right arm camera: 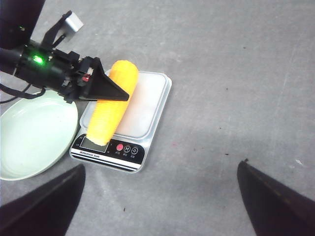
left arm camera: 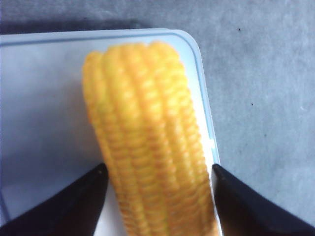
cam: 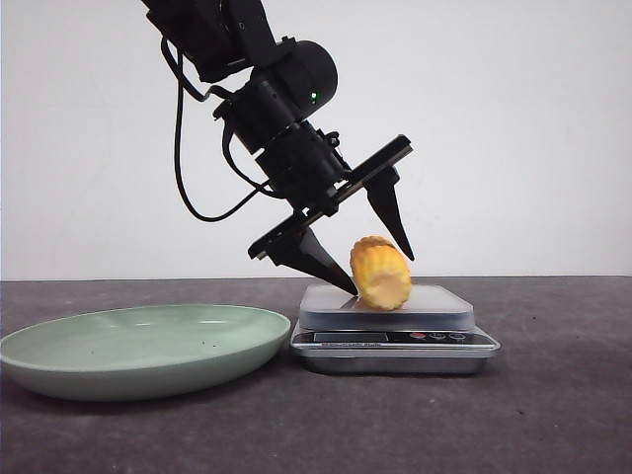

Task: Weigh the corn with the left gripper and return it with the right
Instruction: 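Carry the corn over the scale and lower it onto the pan, then open the left gripper and raise it away from the corn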

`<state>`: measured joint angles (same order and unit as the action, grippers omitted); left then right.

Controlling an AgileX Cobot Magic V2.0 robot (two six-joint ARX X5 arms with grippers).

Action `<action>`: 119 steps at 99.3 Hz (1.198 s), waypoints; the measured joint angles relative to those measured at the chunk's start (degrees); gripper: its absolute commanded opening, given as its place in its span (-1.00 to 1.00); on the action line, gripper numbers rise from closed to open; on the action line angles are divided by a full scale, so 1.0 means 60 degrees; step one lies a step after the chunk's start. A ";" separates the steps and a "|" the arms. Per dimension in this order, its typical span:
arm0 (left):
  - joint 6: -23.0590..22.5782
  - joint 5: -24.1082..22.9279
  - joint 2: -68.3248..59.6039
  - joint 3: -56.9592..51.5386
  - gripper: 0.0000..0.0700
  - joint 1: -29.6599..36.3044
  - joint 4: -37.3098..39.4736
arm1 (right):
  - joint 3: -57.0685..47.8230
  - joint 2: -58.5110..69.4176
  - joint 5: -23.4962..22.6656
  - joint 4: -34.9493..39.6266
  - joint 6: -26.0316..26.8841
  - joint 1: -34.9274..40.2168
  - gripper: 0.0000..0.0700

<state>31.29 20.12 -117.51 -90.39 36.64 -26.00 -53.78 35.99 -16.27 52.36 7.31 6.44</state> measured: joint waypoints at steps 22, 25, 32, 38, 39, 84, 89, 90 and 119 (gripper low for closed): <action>-0.0044 -0.0117 0.0051 0.0000 0.25 -0.0025 -0.0058 | 0.0000 0.0000 0.0004 0.0495 0.0000 -0.0004 0.77; -0.0044 -0.0160 0.0073 0.0000 0.25 -0.0040 -0.0084 | 0.0000 0.0000 0.0004 0.0495 0.0000 0.0000 0.77; -0.0044 -0.0306 0.0098 -0.0051 0.25 -0.0073 -0.0208 | 0.0000 0.0000 0.0004 0.0492 -0.0004 -0.0004 0.77; -0.0040 -0.0372 0.0098 -0.0168 0.25 -0.0124 -0.0306 | 0.0000 0.0000 0.0004 0.0492 0.0000 0.0000 0.77; -0.0040 -0.0375 0.0098 -0.0197 0.25 -0.0135 -0.0339 | 0.0000 0.0000 0.0004 0.0492 0.0000 0.0000 0.77; -0.0393 -0.0863 0.1603 -0.1508 0.23 -0.0517 -0.0729 | 0.0000 0.0000 0.0004 0.0492 -0.0007 -0.0004 0.77; -0.0543 -0.1002 0.1912 -0.1512 0.23 -0.0568 -0.0805 | 0.0007 0.0000 0.0004 0.0492 -0.0011 -0.0004 0.77; -0.0572 -0.1064 0.1978 -0.1512 0.23 -0.0572 -0.0838 | 0.0011 0.0000 0.0004 0.0488 -0.0011 -0.0004 0.77; -0.1840 -0.3049 0.4615 -0.1515 -0.05 -0.0612 -0.1712 | 0.0346 0.0000 0.0004 0.0488 -0.0193 0.0000 0.77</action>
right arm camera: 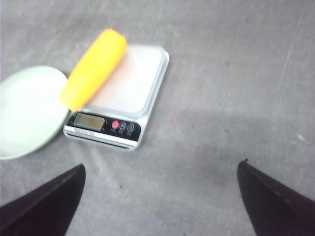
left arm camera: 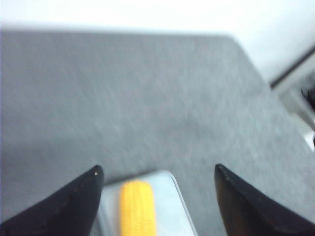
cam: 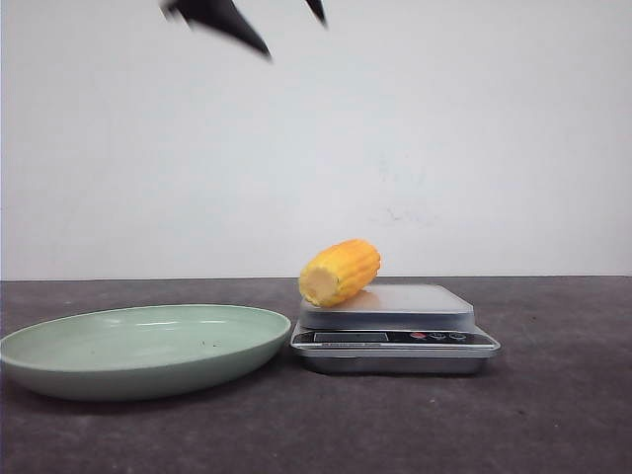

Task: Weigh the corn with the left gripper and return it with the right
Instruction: 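Open the left gripper and raise it away from the corn, then move the right gripper down to the corn on the scale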

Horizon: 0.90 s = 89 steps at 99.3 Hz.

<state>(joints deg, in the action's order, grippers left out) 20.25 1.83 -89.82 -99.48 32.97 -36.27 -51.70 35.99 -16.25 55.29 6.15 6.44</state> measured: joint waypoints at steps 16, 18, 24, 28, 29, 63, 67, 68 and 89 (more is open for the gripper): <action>-0.0342 -0.0321 0.1712 0.0000 -0.63 0.0000 -0.0481 | 0.0120 0.0000 0.0000 -0.0062 -0.0058 0.0000 0.75; -0.0364 -0.0321 0.1931 0.0000 -0.69 0.0000 -0.0539 | 0.0131 0.0000 0.0000 -0.0087 -0.0058 0.0000 0.73; -0.0404 -0.0321 0.2554 0.0000 -0.85 0.0000 -0.0729 | 0.0160 0.0000 -0.0004 -0.0160 -0.0062 0.0000 0.57; -0.0433 -0.0321 0.2980 0.0000 -0.95 0.0004 -0.0914 | 0.0168 0.0000 0.0000 -0.0189 -0.0062 0.0000 0.47; -0.0444 -0.0321 0.3089 0.0000 -0.97 0.0004 -0.0965 | 0.0168 0.0000 0.0000 -0.0197 -0.0062 0.0000 0.45; -0.1038 -0.0659 0.6757 0.0000 -0.97 0.0073 -0.4739 | 0.0215 0.0000 -0.0546 -0.1195 0.0113 0.0011 -0.74; -0.1089 -0.0794 0.7184 0.0000 -0.97 0.0076 -0.5217 | 0.0219 0.0000 -0.0980 -0.1708 0.0284 0.0040 -0.88; -0.1111 -0.0823 0.7297 0.0000 -0.97 0.0076 -0.5322 | 0.0219 0.0000 -0.1111 -0.1865 0.0331 0.0047 -0.91; -0.1202 -0.1614 0.9453 -0.0124 -0.97 0.0091 -0.6247 | 0.0219 0.0084 -0.2637 -0.6462 0.2375 0.0463 -0.39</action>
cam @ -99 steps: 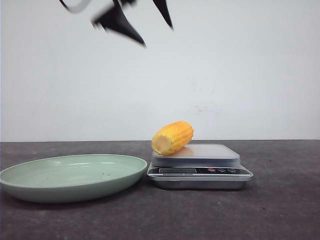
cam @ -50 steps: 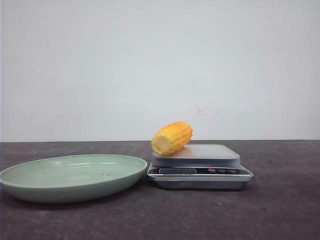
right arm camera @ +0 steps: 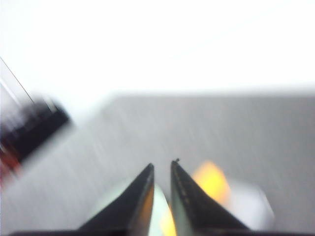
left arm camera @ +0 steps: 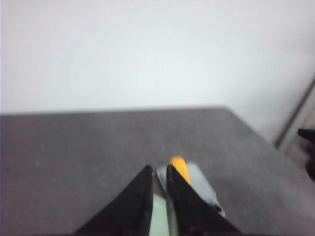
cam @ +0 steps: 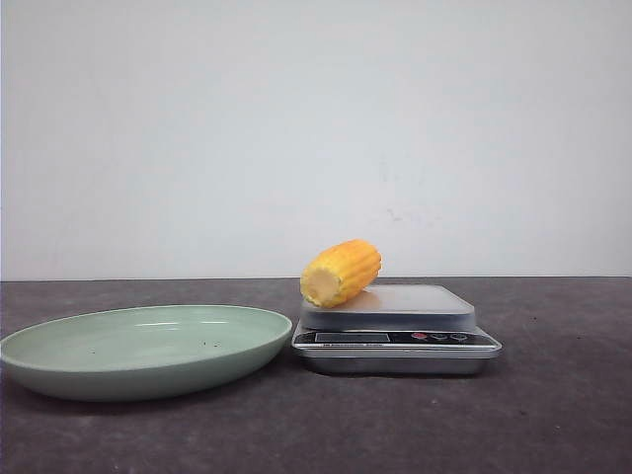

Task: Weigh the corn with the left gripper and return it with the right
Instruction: 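Move the right gripper down to the corn on the scale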

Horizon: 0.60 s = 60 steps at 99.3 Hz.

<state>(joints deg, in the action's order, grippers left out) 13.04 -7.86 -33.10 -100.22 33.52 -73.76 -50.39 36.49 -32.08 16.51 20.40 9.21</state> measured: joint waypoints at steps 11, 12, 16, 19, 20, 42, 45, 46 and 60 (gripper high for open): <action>-0.0004 -0.0659 0.0612 0.0000 -0.97 0.0000 -0.0087 | -0.0102 0.0288 0.0470 -0.2412 0.1195 0.0466 -0.21; -0.0004 -0.0718 0.0652 0.0000 -0.97 0.0000 -0.0102 | -0.0138 0.0335 0.0521 -0.2554 0.1260 0.0517 -0.21; -0.0004 -0.0943 0.0776 0.0000 -0.97 0.0000 -0.0149 | -0.0386 0.0550 0.0674 -0.2841 0.1443 0.0739 -0.20; 0.0000 -0.1064 0.0845 0.0000 -0.97 0.0000 -0.0193 | -0.0623 0.0747 0.0801 -0.2863 0.1512 0.0907 -0.20; -0.0004 -0.1100 0.0863 0.0000 -0.97 0.0000 -0.0208 | -0.0699 0.0816 0.0834 -0.2856 0.1515 0.0965 -0.20; -0.0007 -0.1213 0.0954 0.0095 -0.97 0.0000 -0.0900 | -0.3687 0.4648 0.4000 0.0171 0.0747 0.3617 0.28; -0.0007 -0.1213 0.0954 0.0098 -0.97 0.0000 -0.0900 | -0.3978 0.5027 0.4299 0.0474 0.0703 0.3807 0.32; -0.0011 -0.1213 0.0954 0.0098 -0.97 0.0000 -0.0900 | -0.4076 0.5155 0.4390 0.0568 0.0685 0.3861 0.33; -0.0168 -0.1213 0.0954 0.0124 -0.97 0.0000 -0.0867 | -0.5206 0.6812 0.4881 0.1716 0.0648 0.4331 0.34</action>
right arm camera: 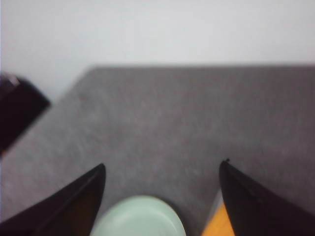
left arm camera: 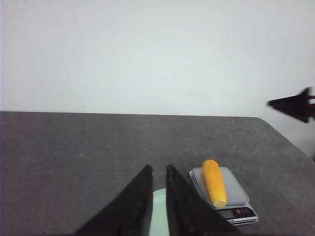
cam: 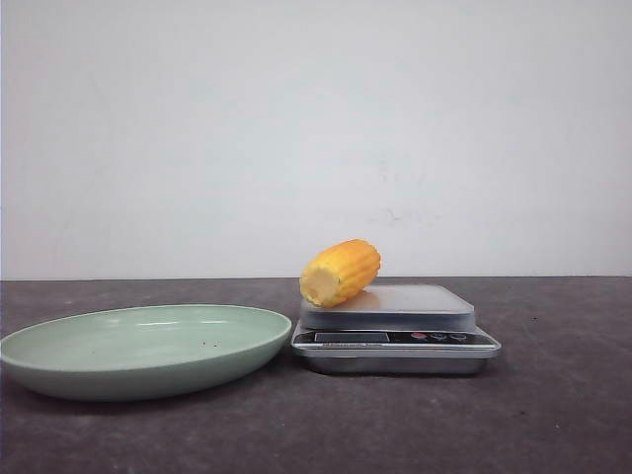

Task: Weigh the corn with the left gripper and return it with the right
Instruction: 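Move the right gripper down to the corn on the scale, then grasp the corn with the right gripper and lift it toward the plate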

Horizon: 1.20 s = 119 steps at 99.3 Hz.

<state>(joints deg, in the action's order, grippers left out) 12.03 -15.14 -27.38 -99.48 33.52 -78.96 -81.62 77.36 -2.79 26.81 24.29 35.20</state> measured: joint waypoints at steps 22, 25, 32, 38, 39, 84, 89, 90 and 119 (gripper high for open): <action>-0.0098 0.0004 -0.0004 0.0004 -0.97 0.0000 -0.0226 | -0.0127 0.2259 0.0681 0.0776 0.0900 0.0182 0.34; -0.0095 0.0004 0.0000 0.0004 -0.97 0.0000 -0.0317 | -0.0120 0.2514 0.0681 0.0816 0.1060 0.0178 0.34; -0.0084 0.0004 -0.0004 0.0011 -0.97 0.0000 -0.0350 | -0.0120 0.3020 0.0670 0.0933 0.1446 0.0178 0.34; -0.0084 0.0004 -0.0004 0.0011 -0.97 0.0000 -0.0353 | -0.0120 0.3402 0.0674 0.0987 0.1749 0.0178 0.34; -0.0084 0.0004 -0.0004 0.0011 -0.97 0.0000 -0.0353 | -0.0120 0.3464 0.0670 0.1002 0.1792 0.0178 0.34; -0.0084 0.0004 -0.0004 0.0011 -0.97 0.0000 -0.0368 | -0.0120 0.5049 0.0230 0.1818 0.3031 0.0178 -0.99; -0.0084 0.0004 -0.0004 0.0011 -0.97 0.0000 -0.0368 | -0.0120 0.5049 0.0295 0.1792 0.2994 0.0178 -0.99; -0.0084 0.0004 -0.0004 0.0011 -0.97 0.0000 -0.0368 | -0.0120 0.5049 0.0310 0.1789 0.2980 0.0178 -0.99; -0.0084 0.0004 -0.0004 0.0011 -0.97 0.0000 -0.0375 | -0.0047 0.3767 0.1665 0.0277 0.1563 0.0189 -0.99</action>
<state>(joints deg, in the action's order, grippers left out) 11.53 -15.11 -27.40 -99.42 33.52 -81.21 -81.91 99.96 7.20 28.47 33.67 36.34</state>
